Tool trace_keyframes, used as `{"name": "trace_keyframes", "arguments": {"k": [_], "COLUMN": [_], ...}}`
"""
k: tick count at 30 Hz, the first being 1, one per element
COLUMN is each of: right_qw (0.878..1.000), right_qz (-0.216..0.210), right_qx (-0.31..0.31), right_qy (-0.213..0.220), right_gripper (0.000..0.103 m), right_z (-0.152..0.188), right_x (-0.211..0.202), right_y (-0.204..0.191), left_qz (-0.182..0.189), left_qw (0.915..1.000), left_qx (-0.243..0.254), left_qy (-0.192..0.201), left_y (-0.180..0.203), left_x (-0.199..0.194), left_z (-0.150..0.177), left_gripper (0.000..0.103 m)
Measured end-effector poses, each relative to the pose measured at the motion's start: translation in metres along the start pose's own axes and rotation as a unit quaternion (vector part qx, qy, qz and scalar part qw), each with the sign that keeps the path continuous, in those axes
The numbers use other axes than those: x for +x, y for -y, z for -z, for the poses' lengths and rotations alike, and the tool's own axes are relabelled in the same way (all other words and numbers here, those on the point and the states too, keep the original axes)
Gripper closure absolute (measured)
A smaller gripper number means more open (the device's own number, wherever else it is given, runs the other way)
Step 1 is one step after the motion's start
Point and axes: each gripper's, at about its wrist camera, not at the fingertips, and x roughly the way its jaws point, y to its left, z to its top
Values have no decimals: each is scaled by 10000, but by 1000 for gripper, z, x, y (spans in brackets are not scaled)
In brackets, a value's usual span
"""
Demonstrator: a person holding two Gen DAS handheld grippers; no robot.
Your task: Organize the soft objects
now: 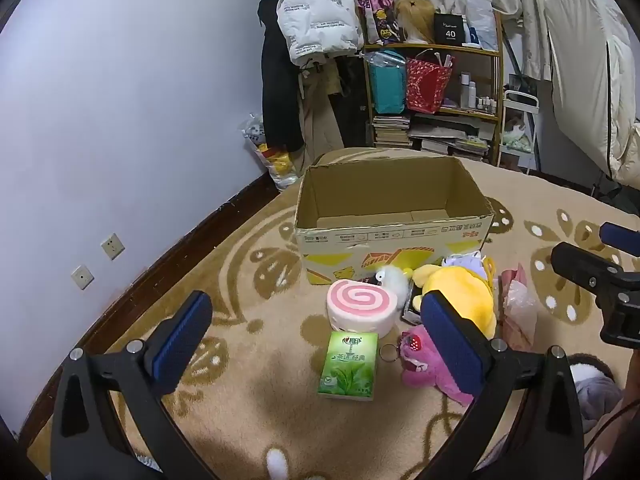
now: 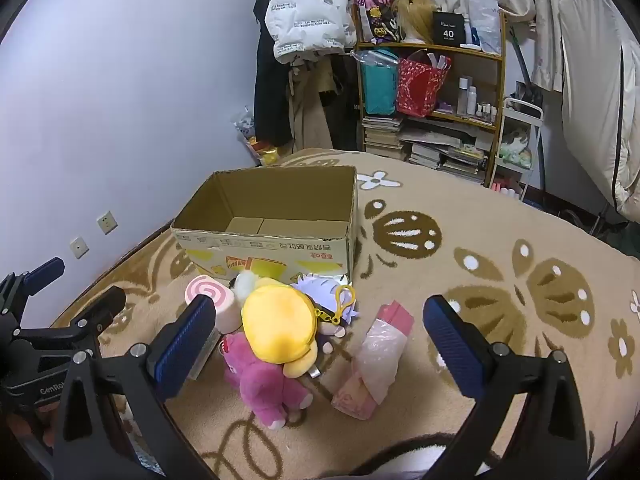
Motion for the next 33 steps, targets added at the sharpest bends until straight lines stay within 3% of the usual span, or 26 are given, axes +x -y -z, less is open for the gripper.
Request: {"name": "trace_keyframes", "arguments": {"k": [33], "right_qw": [10000], "right_qz": [2], "right_qx": [-16], "right_qy": [-8], "right_gripper": [0], "right_z": [-1], "right_x": [-1], "right_y": [-1], "left_qz": [3], "left_qw": [9999], "left_qx": [132], "left_qy": [-75], "left_y": [4], "left_x": [5], "left_z": [2], "left_gripper": [0]}}
